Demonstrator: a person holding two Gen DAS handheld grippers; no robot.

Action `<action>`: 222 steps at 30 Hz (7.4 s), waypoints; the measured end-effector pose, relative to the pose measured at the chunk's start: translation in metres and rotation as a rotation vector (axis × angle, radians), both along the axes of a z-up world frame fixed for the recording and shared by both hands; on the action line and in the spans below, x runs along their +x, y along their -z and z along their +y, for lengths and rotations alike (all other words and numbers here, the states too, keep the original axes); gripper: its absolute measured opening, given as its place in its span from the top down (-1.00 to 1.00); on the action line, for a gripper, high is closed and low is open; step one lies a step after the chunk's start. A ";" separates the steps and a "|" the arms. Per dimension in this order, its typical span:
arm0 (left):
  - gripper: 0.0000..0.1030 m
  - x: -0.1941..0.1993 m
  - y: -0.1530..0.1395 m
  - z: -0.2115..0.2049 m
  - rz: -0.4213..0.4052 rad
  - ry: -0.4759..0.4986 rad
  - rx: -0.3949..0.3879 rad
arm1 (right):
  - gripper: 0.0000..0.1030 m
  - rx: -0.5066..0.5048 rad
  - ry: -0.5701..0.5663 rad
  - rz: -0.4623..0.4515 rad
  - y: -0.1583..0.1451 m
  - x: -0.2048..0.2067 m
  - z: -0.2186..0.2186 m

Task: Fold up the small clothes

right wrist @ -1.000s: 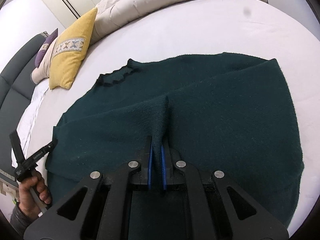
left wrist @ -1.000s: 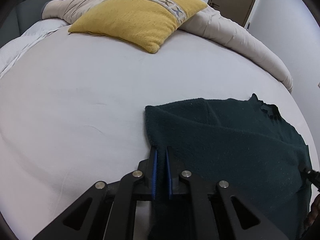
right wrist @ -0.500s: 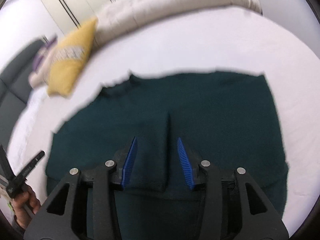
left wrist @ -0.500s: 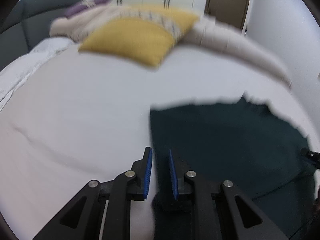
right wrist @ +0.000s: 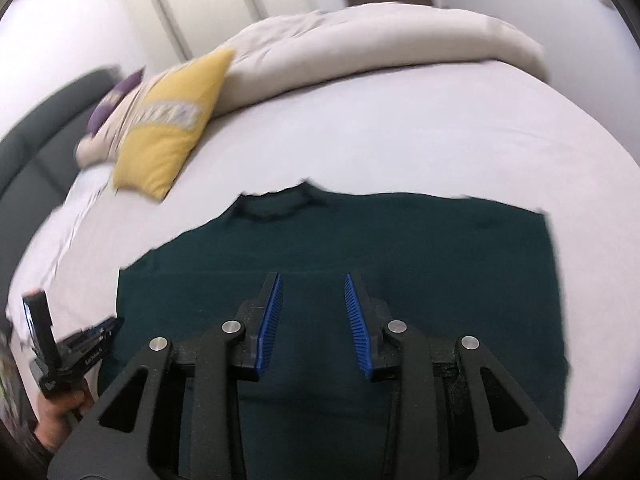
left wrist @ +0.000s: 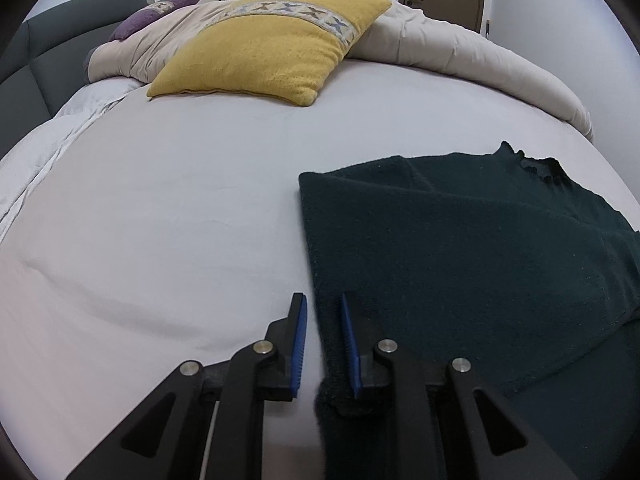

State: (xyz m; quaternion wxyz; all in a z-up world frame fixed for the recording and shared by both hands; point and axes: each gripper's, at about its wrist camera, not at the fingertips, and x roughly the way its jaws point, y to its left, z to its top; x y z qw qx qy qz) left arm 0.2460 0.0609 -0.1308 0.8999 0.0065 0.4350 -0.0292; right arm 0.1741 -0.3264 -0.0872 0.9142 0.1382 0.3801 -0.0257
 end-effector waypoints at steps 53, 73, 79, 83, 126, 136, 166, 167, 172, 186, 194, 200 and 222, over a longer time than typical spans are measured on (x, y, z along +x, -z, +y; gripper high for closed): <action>0.07 -0.294 -0.010 0.081 0.345 0.121 -0.512 | -0.22 0.389 0.274 0.178 0.063 -0.467 -0.087; 0.89 -0.300 -0.036 0.099 0.293 0.147 -0.630 | 0.88 0.510 0.165 0.113 0.033 -0.462 -0.076; 0.89 -0.293 -0.058 0.110 0.243 0.136 -0.824 | 0.88 0.604 0.136 -0.019 0.001 -0.452 -0.085; 0.89 -0.283 -0.058 0.115 0.242 0.114 -0.902 | 0.88 0.597 0.149 0.011 0.000 -0.435 -0.090; 0.89 0.055 -0.055 0.052 0.121 -0.053 -0.869 | 0.88 0.538 0.364 -0.119 -0.017 -0.035 -0.177; 0.87 0.112 -0.010 0.041 0.184 -0.116 -0.772 | 0.88 0.459 0.408 -0.032 0.029 0.049 -0.202; 0.22 0.018 -0.011 0.037 0.105 -0.014 -0.421 | -0.07 0.000 0.301 0.020 0.043 -0.044 -0.135; 0.31 0.016 -0.009 0.038 0.107 -0.017 -0.423 | -0.07 -0.004 0.308 0.013 0.044 -0.050 -0.136; 0.58 0.006 -0.011 0.039 0.085 -0.015 -0.417 | -0.04 -0.002 0.337 0.021 0.049 -0.085 -0.151; 0.74 -0.012 -0.015 0.031 0.058 0.028 -0.344 | 0.78 -0.092 0.219 0.067 0.048 -0.100 -0.130; 0.76 -0.029 -0.027 0.038 0.025 0.028 -0.378 | 0.91 -0.027 0.224 0.022 0.029 -0.117 -0.133; 0.76 -0.037 -0.015 0.041 0.037 0.016 -0.375 | 0.91 -0.010 0.236 0.057 0.036 -0.122 -0.137; 0.76 -0.073 -0.021 0.031 -0.023 0.040 -0.250 | 0.86 -0.011 0.184 0.089 0.041 -0.114 -0.125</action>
